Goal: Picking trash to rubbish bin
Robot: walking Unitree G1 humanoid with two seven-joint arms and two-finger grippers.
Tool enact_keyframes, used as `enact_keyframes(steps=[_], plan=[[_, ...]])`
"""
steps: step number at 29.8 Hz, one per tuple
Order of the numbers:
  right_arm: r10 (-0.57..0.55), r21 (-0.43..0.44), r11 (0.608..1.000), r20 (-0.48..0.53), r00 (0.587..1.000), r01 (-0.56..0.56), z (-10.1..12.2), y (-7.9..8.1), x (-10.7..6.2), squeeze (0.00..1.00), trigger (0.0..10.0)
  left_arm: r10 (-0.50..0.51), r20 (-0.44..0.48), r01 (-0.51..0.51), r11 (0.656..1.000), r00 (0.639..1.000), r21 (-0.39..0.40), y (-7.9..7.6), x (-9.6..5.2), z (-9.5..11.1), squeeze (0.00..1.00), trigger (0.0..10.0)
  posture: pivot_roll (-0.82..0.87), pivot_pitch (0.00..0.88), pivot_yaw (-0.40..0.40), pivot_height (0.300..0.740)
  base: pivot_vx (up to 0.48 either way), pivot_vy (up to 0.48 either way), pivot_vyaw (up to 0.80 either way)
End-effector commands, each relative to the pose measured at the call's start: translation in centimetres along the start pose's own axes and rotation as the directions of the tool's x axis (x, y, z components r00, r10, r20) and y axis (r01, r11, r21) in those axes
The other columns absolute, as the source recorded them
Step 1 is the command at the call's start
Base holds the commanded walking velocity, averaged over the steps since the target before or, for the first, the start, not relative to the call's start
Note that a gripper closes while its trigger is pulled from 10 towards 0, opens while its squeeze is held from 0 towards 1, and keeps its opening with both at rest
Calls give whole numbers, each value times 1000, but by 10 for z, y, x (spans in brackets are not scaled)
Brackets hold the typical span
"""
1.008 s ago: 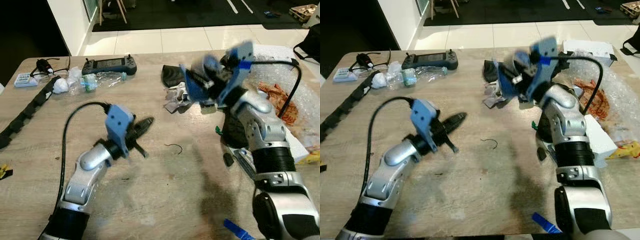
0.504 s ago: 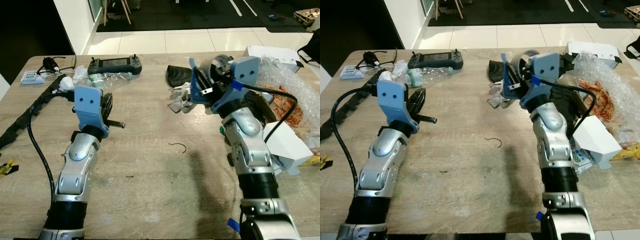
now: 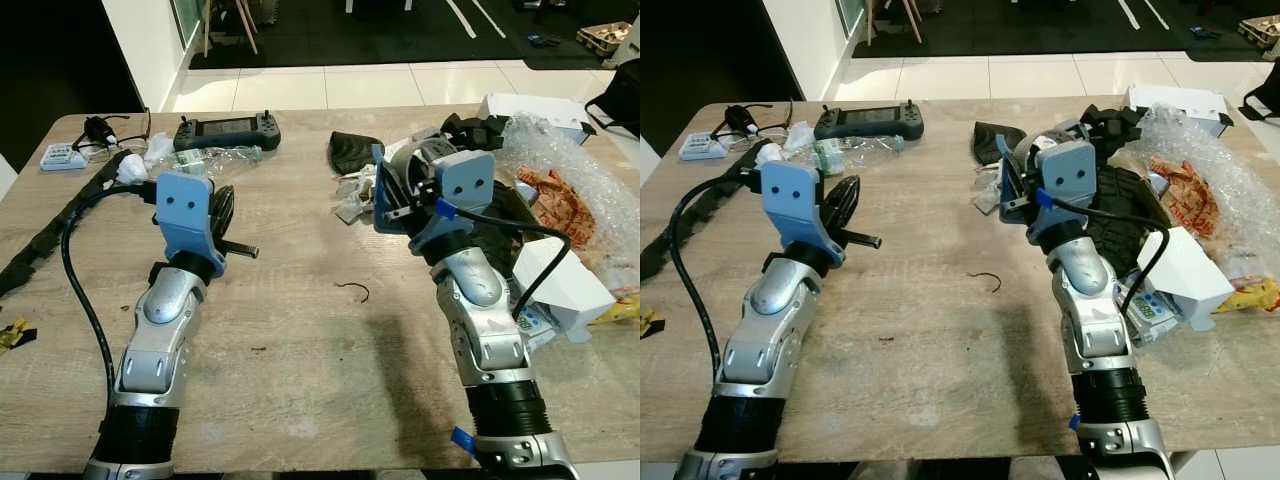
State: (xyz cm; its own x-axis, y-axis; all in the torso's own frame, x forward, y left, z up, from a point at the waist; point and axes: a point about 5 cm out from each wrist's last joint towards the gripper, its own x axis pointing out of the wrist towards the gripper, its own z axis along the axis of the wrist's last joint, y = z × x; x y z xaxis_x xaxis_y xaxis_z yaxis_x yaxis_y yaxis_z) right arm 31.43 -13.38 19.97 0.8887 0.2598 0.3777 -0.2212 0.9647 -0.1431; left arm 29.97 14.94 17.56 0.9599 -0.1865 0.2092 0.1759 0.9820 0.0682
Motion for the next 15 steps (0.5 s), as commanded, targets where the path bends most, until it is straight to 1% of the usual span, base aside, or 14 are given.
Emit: enact_keyframes(steps=[1, 10, 15], plan=[[-25, -9, 1000, 39, 999, 26, 7, -3, 0, 0, 10000, -1, -6, 1, 1000, 1000, -14, -2, -1, 0, 0, 10000, 2, 46, 21, 740, 0, 0, 0], [-47, -23, 999, 35, 998, 48, 7, -5, -2, 0, 10000, -4, -9, 3, 1000, 1000, -19, -3, -1, 0, 0, 10000, -1, 48, 21, 740, 0, 0, 0], [-65, -24, 998, 22, 998, 65, 4, -5, -5, 0, 10000, -10, -13, 10, 1000, 1000, -24, -3, -1, 0, 0, 10000, 0, 50, 21, 740, -272, 0, 0]])
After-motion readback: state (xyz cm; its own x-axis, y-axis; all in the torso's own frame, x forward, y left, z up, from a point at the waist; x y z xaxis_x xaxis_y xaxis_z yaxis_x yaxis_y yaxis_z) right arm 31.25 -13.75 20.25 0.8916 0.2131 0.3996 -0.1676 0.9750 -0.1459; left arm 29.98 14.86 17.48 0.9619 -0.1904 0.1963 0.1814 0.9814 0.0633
